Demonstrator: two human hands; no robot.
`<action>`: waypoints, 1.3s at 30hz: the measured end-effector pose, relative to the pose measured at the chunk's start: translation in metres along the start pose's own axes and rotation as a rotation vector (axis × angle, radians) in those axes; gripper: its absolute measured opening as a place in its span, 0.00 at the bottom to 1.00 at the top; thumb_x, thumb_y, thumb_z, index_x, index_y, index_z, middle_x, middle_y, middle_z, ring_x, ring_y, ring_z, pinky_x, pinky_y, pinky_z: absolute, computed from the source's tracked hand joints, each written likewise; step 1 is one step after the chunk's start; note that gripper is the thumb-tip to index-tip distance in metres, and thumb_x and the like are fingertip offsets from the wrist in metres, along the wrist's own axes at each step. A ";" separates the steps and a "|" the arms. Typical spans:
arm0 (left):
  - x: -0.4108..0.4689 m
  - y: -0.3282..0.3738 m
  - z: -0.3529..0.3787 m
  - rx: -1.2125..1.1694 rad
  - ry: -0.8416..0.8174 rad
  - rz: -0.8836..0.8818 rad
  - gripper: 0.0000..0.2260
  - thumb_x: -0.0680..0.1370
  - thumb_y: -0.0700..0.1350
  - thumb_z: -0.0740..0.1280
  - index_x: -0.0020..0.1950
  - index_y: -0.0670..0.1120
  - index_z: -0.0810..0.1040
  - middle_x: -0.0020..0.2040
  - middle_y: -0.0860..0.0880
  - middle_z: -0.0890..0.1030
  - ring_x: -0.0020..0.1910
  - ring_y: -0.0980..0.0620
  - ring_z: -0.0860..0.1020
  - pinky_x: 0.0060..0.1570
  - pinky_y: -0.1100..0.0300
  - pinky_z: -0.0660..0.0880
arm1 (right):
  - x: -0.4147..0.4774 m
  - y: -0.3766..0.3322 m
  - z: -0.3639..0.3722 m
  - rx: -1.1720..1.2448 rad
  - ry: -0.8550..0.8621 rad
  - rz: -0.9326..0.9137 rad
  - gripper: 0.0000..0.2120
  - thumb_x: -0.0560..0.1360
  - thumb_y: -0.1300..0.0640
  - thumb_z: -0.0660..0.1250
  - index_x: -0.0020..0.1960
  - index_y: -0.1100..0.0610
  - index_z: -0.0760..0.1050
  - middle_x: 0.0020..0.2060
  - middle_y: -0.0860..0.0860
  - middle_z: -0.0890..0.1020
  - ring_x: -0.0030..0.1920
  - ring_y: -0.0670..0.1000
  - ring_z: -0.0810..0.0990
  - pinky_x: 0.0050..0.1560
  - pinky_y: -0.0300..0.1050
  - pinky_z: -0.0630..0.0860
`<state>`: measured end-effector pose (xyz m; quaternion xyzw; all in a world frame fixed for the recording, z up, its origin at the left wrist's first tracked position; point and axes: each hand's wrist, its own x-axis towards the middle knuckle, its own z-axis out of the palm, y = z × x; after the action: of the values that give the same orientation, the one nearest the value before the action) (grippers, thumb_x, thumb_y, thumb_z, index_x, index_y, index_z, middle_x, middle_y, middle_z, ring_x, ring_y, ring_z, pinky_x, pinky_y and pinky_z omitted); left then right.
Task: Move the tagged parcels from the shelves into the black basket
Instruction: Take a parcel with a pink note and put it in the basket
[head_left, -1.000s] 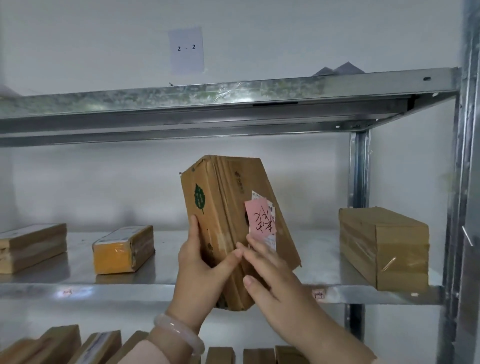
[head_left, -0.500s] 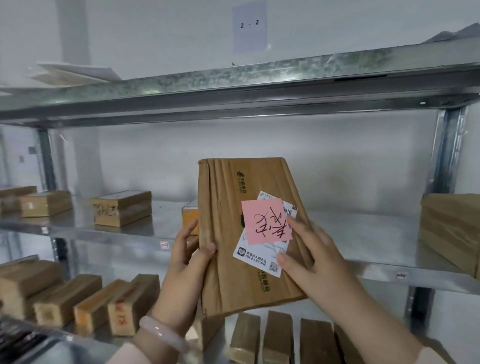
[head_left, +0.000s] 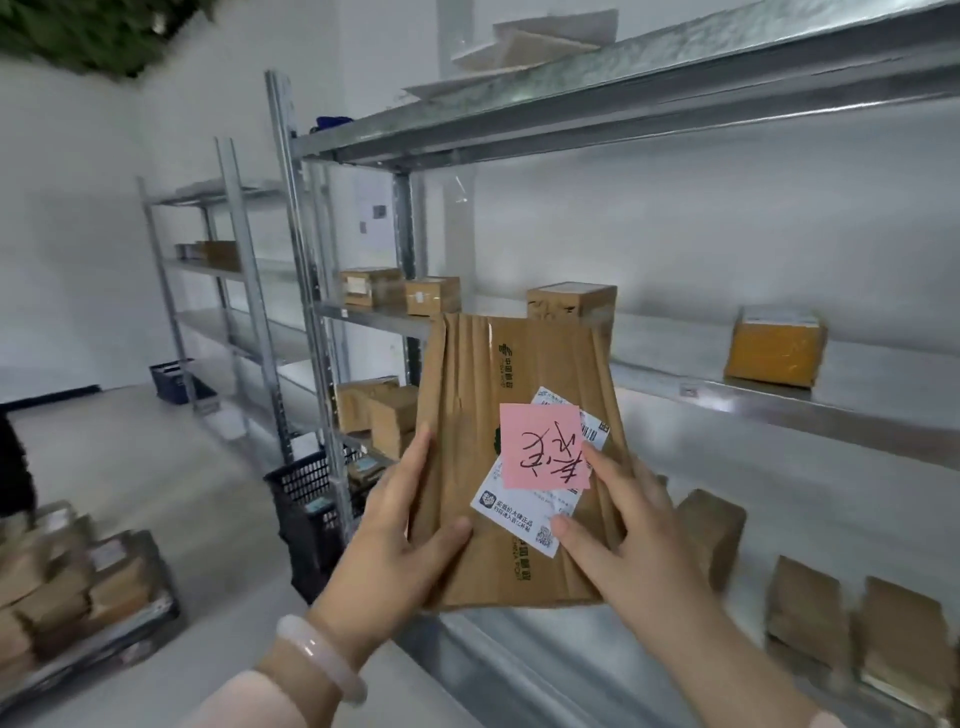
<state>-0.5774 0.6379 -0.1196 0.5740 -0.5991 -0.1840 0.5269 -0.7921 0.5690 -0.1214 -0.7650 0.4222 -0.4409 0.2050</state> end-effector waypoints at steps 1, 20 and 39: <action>-0.005 -0.013 -0.018 0.036 0.016 -0.012 0.33 0.76 0.49 0.70 0.68 0.78 0.57 0.70 0.69 0.63 0.66 0.77 0.60 0.64 0.78 0.59 | 0.001 -0.006 0.023 0.011 -0.025 -0.013 0.32 0.71 0.42 0.69 0.69 0.29 0.58 0.72 0.39 0.59 0.70 0.39 0.57 0.70 0.50 0.65; 0.045 -0.227 -0.204 0.113 0.291 -0.389 0.24 0.74 0.47 0.73 0.58 0.74 0.71 0.59 0.70 0.68 0.64 0.58 0.71 0.67 0.56 0.68 | 0.124 -0.032 0.331 0.108 -0.484 -0.068 0.34 0.72 0.38 0.67 0.71 0.30 0.53 0.74 0.38 0.55 0.74 0.41 0.54 0.73 0.50 0.59; 0.217 -0.511 -0.380 -0.166 0.279 -0.718 0.22 0.75 0.41 0.72 0.58 0.68 0.77 0.62 0.56 0.77 0.57 0.55 0.80 0.55 0.52 0.79 | 0.322 -0.025 0.637 0.130 -0.838 0.097 0.32 0.74 0.43 0.68 0.73 0.35 0.56 0.68 0.32 0.61 0.69 0.38 0.63 0.70 0.43 0.65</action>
<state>0.0416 0.4527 -0.3076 0.7222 -0.2659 -0.3247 0.5498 -0.1585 0.2794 -0.2791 -0.8427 0.3093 -0.1077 0.4273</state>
